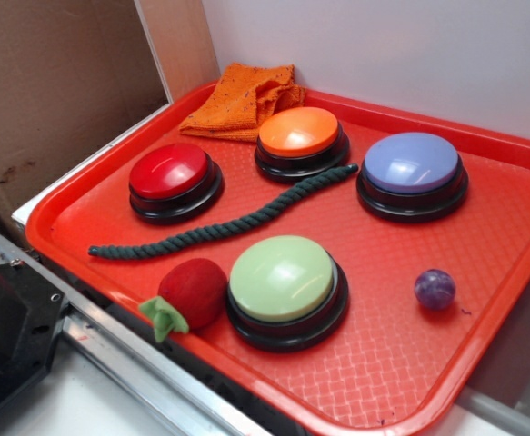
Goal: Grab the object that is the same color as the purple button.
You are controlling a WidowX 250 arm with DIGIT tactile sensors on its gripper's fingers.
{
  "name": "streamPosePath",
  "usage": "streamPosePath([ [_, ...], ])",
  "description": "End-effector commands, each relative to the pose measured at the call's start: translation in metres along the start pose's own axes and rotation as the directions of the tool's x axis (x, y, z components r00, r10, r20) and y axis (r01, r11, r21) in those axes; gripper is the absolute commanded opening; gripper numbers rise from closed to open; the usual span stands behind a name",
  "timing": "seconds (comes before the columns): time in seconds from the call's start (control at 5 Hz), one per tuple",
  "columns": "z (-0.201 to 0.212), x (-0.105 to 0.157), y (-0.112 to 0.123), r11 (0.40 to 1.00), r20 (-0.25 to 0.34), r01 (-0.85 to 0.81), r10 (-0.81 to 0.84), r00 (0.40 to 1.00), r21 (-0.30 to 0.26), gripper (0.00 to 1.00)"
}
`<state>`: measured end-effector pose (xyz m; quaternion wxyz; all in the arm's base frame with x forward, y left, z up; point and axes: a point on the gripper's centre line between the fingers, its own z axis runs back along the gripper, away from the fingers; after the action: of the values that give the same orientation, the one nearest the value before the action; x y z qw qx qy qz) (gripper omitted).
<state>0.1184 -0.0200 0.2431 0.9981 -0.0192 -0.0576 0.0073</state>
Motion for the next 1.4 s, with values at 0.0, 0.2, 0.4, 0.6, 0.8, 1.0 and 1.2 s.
streamPosePath([
  [0.0, 0.0, 0.0, 0.0, 1.0, 0.0, 0.0, 0.0, 1.0, 0.0, 1.0],
  [0.2, -0.009, 0.011, -0.017, 0.996, 0.017, 0.085, -0.085, 0.996, 0.025, 1.0],
  [0.4, -0.021, 0.02, -0.037, 0.962, 0.063, 0.268, -0.271, 0.961, 0.046, 1.0],
  [0.6, -0.033, 0.031, -0.057, 0.9, 0.107, 0.429, -0.435, 0.894, 0.073, 1.0],
  [0.8, -0.062, 0.053, -0.087, 0.807, 0.165, 0.584, -0.589, 0.791, 0.087, 1.0],
  [1.0, -0.091, 0.07, -0.121, 0.769, 0.261, 0.639, -0.619, 0.74, 0.013, 1.0],
  [1.2, -0.119, 0.085, -0.149, 0.727, 0.283, 0.685, -0.651, 0.705, -0.034, 1.0],
])
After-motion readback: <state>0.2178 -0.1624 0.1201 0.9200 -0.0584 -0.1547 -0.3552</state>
